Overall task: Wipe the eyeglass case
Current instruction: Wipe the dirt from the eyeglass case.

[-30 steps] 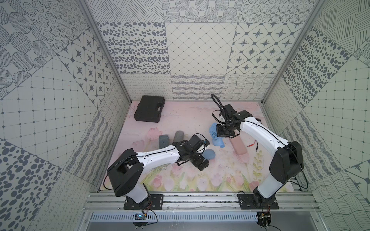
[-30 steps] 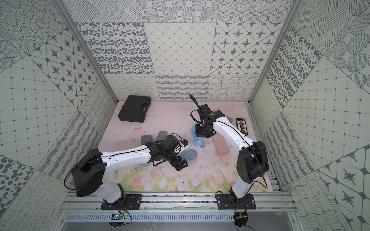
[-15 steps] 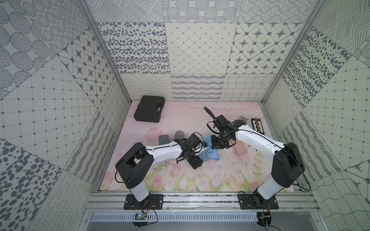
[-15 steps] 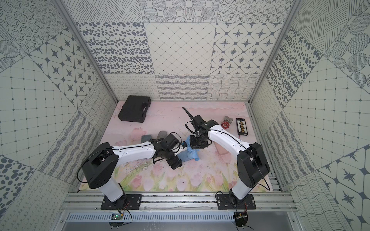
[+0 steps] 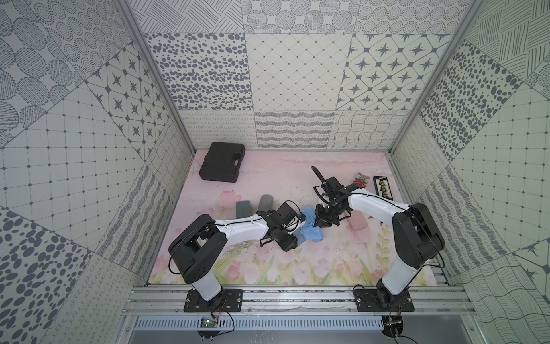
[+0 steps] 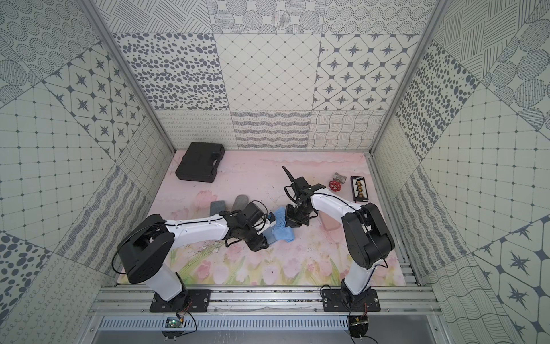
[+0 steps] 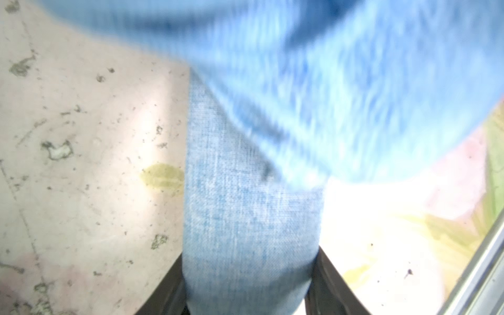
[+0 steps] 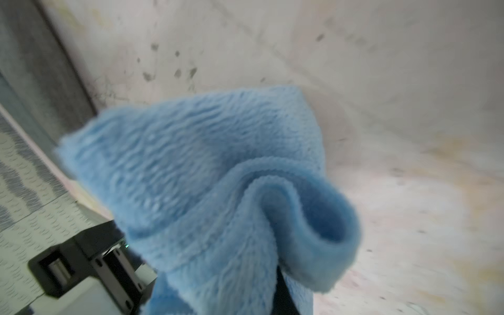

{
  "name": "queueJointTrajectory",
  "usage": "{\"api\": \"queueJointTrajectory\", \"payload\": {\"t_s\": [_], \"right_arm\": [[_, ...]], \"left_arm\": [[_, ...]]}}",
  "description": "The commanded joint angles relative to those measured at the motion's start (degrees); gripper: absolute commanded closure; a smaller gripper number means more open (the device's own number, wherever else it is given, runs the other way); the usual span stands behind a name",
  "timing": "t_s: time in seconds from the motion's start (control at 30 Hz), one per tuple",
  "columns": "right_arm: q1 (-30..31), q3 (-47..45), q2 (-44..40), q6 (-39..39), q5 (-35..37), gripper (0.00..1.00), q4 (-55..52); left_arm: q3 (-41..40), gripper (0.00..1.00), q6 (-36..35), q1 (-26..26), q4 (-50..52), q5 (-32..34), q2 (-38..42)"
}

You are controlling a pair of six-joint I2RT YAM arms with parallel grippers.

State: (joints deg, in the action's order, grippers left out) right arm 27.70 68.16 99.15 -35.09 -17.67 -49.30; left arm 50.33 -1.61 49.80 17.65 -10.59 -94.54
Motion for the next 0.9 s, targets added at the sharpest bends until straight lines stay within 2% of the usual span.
{"api": "queueJointTrajectory", "payload": {"t_s": [0.0, 0.03, 0.1, 0.23, 0.3, 0.37, 0.43, 0.47, 0.57, 0.6, 0.63, 0.7, 0.8, 0.87], "right_arm": [[2.5, 5.4, -1.4, 6.1, 16.9, 1.00, -9.0], [3.9, 6.7, -1.5, 6.5, 16.6, 1.00, -9.8], [7.0, 7.5, -1.3, 5.6, 11.5, 1.00, -9.1], [11.9, 2.0, -0.9, -2.9, -6.1, 1.00, 3.5], [11.0, -2.5, -0.5, -6.9, -12.1, 1.00, 10.4], [6.2, -8.3, -0.3, -8.1, -14.2, 1.00, 14.3], [0.2, -10.1, 1.0, -4.2, -10.1, 1.00, 10.0], [-1.9, -8.5, 1.7, -0.3, -3.9, 1.00, 5.0], [-0.5, 0.3, 0.3, 7.0, 21.0, 1.00, -7.4], [0.8, 2.5, -0.7, 8.1, 24.7, 1.00, -9.1], [2.1, 4.5, -2.0, 9.0, 25.2, 1.00, -9.9], [4.4, 6.1, -3.9, 8.8, 19.8, 1.00, -9.4], [6.8, 3.2, -5.3, 3.0, 1.2, 1.00, -3.6], [8.1, -3.6, -6.0, -5.1, -11.9, 1.00, 7.4]], "left_arm": [[-2.1, 0.72, 2.5, 1.3, -1.5, 1.2, 1.1], [-2.5, 0.74, 2.8, 1.5, -2.1, 1.4, 1.8], [-3.3, 0.75, 3.4, 1.8, -2.9, 1.4, 3.0], [-4.4, 0.78, 5.4, 2.6, -4.2, 1.6, 4.7], [-5.2, 0.79, 6.7, 3.3, -5.2, 2.1, 5.3], [-6.0, 0.83, 8.3, 4.0, -5.9, 3.0, 5.6], [-6.5, 0.87, 9.9, 4.7, -6.4, 4.6, 5.8], [-6.8, 0.90, 10.7, 5.1, -6.5, 5.2, 5.8], [-7.0, 0.96, 12.7, 5.9, -6.2, 6.6, 5.3], [-6.8, 0.97, 13.1, 6.2, -5.8, 7.1, 5.1], [-6.7, 0.97, 13.6, 6.3, -5.5, 7.6, 4.9], [-6.6, 0.97, 14.3, 6.3, -5.2, 8.4, 4.7], [-6.3, 0.96, 14.9, 6.4, -5.0, 8.8, 5.1], [-6.3, 0.94, 15.1, 6.4, -5.1, 8.7, 5.5]]}}
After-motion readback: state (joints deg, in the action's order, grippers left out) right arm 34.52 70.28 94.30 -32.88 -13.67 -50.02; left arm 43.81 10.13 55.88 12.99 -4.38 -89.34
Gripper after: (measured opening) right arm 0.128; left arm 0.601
